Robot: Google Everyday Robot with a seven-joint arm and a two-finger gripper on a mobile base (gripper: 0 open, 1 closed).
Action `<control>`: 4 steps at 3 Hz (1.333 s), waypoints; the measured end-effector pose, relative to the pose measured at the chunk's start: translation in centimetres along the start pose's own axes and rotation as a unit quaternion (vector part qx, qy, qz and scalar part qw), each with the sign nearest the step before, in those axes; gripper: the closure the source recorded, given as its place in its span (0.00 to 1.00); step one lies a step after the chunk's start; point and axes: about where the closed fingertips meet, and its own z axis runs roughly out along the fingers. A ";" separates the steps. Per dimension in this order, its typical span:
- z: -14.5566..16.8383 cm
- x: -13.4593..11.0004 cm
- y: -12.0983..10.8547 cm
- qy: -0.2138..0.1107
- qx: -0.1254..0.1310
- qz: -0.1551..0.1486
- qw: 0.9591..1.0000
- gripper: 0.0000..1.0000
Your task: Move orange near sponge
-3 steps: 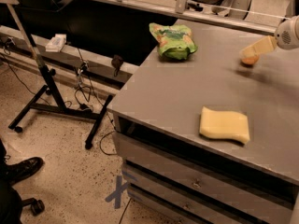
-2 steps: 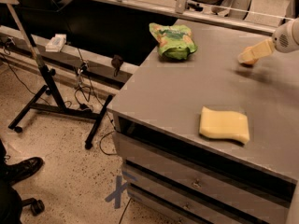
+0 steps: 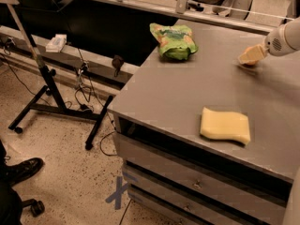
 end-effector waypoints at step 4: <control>-6.5 2.0 11.0 -0.012 -0.132 -0.056 0.990 1.00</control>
Offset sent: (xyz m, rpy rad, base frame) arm -0.0594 0.0243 0.0429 0.0658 -0.0102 0.1403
